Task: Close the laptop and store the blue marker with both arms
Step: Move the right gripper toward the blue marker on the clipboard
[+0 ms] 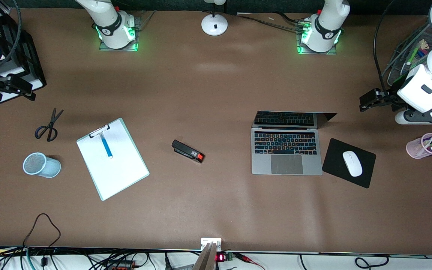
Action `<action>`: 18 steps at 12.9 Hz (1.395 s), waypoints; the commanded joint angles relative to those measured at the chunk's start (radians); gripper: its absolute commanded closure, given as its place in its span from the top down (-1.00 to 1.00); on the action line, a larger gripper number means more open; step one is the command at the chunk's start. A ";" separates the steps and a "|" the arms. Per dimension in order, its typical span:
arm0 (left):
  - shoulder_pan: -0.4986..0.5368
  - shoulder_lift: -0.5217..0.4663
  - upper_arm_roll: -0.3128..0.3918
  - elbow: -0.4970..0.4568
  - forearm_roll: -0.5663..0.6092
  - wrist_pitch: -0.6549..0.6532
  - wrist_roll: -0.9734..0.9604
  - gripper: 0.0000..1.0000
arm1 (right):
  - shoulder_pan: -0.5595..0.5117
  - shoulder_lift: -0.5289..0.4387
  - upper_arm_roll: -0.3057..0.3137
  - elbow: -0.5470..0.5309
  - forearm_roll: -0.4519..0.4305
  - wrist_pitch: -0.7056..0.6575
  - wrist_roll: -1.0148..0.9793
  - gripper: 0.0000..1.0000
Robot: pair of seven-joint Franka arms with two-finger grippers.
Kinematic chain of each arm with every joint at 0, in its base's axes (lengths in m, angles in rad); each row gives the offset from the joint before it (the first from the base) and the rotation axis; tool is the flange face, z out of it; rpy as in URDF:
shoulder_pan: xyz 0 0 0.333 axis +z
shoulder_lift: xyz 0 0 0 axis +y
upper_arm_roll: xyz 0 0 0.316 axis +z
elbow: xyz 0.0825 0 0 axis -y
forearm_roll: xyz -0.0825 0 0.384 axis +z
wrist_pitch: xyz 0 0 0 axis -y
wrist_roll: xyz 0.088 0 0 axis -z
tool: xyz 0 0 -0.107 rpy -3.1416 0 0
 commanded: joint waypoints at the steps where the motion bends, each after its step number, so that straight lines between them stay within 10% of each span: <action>1: 0.000 0.008 0.001 0.033 0.018 -0.027 0.017 1.00 | -0.006 -0.003 0.002 0.024 -0.008 -0.011 -0.006 1.00; 18: -0.015 0.011 -0.010 0.030 0.006 -0.084 0.021 1.00 | 0.003 0.190 0.011 0.011 0.005 0.075 -0.142 1.00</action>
